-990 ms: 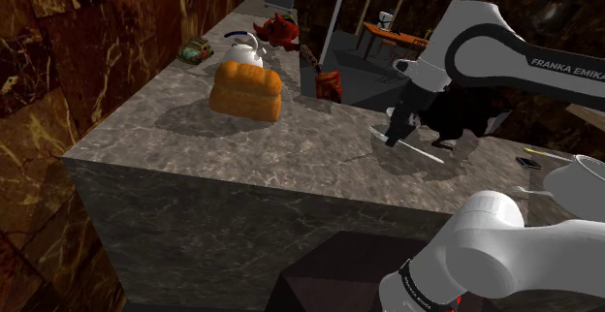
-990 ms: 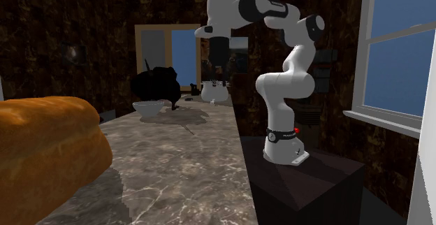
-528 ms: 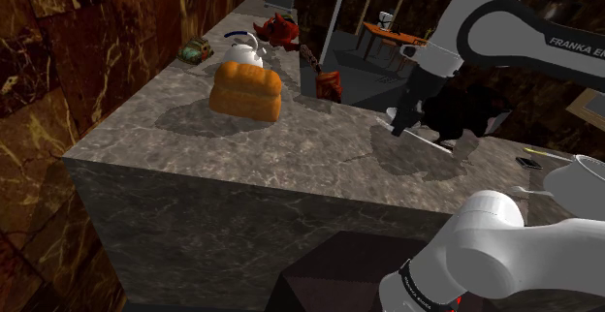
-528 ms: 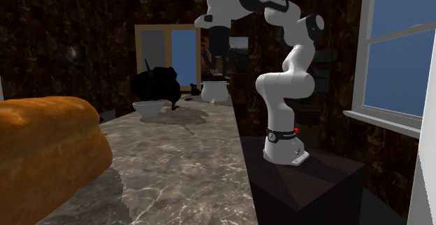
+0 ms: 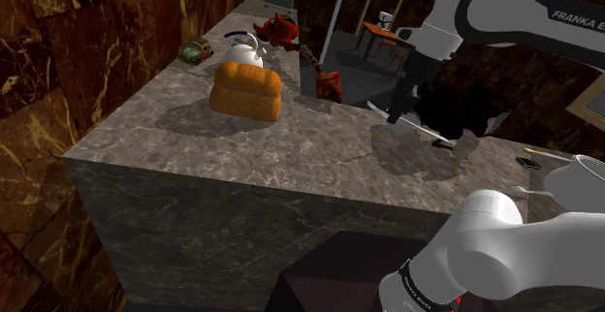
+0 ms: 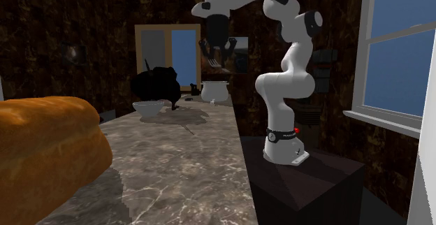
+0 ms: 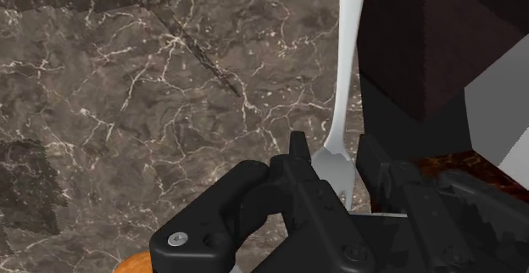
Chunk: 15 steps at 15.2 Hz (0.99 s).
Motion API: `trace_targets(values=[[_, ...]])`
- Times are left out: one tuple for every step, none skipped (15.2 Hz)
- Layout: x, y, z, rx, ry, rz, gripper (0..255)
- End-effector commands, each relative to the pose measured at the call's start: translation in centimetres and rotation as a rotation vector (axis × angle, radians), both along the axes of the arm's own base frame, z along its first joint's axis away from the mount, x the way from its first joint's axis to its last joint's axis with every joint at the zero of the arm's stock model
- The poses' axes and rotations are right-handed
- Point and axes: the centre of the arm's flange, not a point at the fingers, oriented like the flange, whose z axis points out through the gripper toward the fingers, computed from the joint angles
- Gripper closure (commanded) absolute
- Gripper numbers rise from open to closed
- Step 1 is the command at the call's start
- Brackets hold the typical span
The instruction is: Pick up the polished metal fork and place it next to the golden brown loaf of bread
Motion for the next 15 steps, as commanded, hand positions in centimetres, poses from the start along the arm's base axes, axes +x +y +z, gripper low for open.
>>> trace_targets(values=[[2.0, 1.5, 0.0, 0.001, 0.000, 0.000, 255], [3.1, 2.4, 0.0, 0.001, 0.000, 0.000, 255], [4.1, 3.2, 0.1, 0.001, 0.000, 0.000, 255], [5.1, 4.0, 0.1, 0.001, 0.000, 0.000, 255], [6.2, 4.8, 0.1, 0.001, 0.000, 0.000, 255], [7.2, 5.6, 0.1, 0.001, 0.000, 0.000, 255], [8.2, 6.5, 0.1, 0.001, 0.000, 0.000, 255], [9.3, 7.3, 0.1, 0.001, 0.000, 0.000, 255], [10.3, 8.1, 0.1, 0.001, 0.000, 0.000, 255], [11.3, 8.9, 0.1, 0.001, 0.000, 0.000, 255], [12.4, 9.8, 0.1, 0.001, 0.000, 0.000, 255], [13.4, 10.6, 0.1, 0.001, 0.000, 0.000, 255], [14.4, 11.4, 0.1, 0.001, 0.000, 0.000, 255], [15.5, 12.2, 0.1, 0.001, 0.000, 0.000, 255], [16.5, 13.1, 0.1, 0.001, 0.000, 0.000, 255]])
